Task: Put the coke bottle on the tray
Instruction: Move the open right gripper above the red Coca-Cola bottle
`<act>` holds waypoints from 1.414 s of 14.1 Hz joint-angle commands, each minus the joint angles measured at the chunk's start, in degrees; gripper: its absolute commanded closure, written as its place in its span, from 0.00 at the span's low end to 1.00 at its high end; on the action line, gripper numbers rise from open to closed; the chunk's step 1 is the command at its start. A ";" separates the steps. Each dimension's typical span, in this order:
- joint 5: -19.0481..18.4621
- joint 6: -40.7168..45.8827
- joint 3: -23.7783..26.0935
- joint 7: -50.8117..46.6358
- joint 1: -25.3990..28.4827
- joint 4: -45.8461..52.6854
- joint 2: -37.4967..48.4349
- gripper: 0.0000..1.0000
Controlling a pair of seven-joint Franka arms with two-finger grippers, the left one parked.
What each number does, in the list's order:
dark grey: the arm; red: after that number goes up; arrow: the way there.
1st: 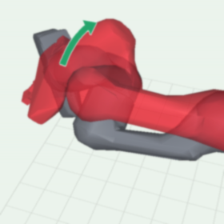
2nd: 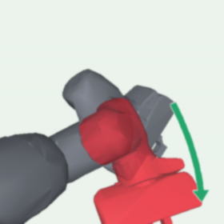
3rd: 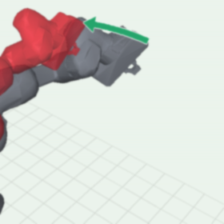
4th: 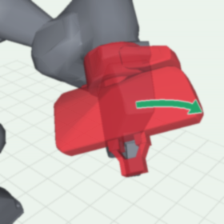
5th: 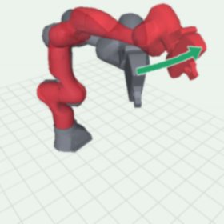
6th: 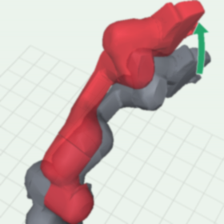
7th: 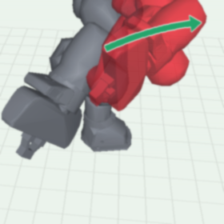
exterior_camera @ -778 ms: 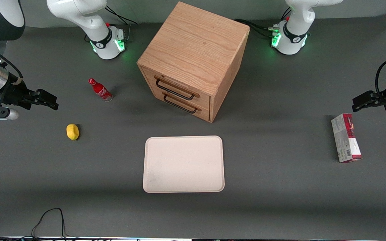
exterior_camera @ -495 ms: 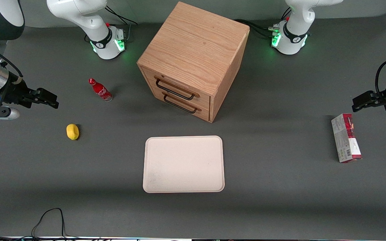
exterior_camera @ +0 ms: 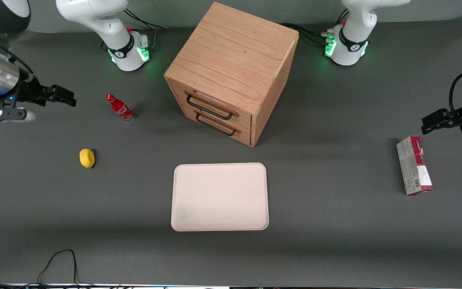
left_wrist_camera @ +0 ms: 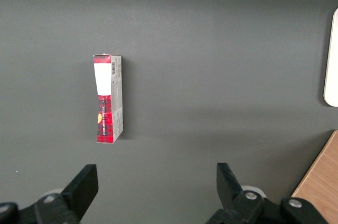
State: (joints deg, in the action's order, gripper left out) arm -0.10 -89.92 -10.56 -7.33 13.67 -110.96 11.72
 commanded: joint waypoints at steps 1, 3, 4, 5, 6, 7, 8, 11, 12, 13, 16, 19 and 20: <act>-1.65 -9.63 0.11 -0.41 -0.05 -21.35 14.79 0.00; -1.92 -14.46 -0.07 -0.41 -0.05 -29.71 18.84 0.00; -2.53 -17.27 0.02 -0.41 -0.05 -33.58 20.08 0.00; -2.71 -20.52 0.02 -0.41 -0.05 -37.19 21.05 0.00; -2.97 -23.77 0.02 -0.41 -0.05 -40.53 21.58 0.00; -3.67 -26.77 0.02 -0.41 -0.05 -43.26 21.67 0.00; -3.77 -29.58 0.02 -0.41 -0.05 -45.72 21.67 0.00; -3.85 -34.87 0.10 -0.49 0.04 -50.66 21.06 0.00; -3.85 -34.97 0.11 -0.67 0.04 -51.02 20.88 0.00; -3.85 -35.49 0.19 -0.84 0.04 -51.20 20.53 0.00; -3.85 -38.66 0.19 -0.85 0.04 -51.99 18.34 0.00; -3.94 -41.20 0.19 -0.85 0.04 -53.13 17.02 0.01; -3.94 -41.38 0.19 -0.85 0.04 -53.31 16.75 0.04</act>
State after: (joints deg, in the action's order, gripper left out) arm -3.17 -128.22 -10.57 -7.33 13.69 -161.48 28.28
